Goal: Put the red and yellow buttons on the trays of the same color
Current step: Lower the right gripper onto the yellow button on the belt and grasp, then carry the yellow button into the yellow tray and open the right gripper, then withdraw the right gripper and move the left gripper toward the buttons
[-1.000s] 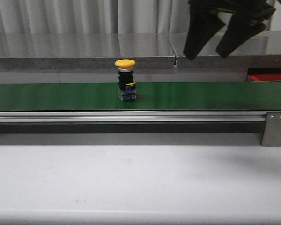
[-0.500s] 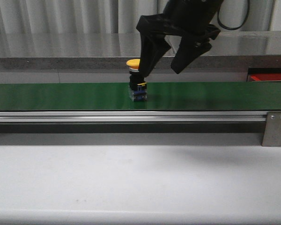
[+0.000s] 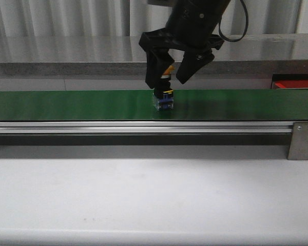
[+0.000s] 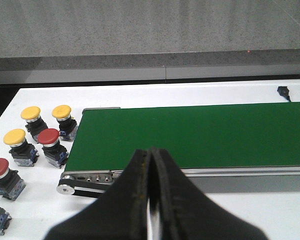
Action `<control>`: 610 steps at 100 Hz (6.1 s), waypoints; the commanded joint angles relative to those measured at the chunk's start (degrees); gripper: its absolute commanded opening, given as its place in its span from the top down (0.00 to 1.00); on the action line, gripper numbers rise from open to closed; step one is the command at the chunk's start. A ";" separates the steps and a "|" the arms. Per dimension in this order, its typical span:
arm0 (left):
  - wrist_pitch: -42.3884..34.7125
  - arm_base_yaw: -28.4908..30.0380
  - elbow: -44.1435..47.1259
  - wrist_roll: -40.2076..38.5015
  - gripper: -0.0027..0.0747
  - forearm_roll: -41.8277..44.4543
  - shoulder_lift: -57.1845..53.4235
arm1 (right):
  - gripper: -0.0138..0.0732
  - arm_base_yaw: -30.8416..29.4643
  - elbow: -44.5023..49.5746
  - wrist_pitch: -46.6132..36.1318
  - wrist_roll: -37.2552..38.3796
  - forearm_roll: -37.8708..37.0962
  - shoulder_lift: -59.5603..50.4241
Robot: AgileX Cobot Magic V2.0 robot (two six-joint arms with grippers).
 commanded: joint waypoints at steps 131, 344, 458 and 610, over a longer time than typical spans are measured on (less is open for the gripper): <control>-4.38 -0.41 -1.43 -0.05 0.99 -0.56 0.27 | 0.53 -27.90 3.03 12.41 8.13 -13.05 -23.57; -4.38 -0.41 -1.43 -0.05 0.99 -0.56 0.27 | 0.13 -36.22 35.43 -16.16 2.27 -5.93 -44.98; -4.38 -0.41 -1.43 -0.05 0.99 -0.56 0.27 | 0.98 -31.02 53.67 -11.39 0.65 -5.87 -74.02; 2.02 14.85 -24.35 -16.29 0.11 3.52 34.44 | 0.98 -31.02 53.67 -11.34 0.65 -5.87 -74.02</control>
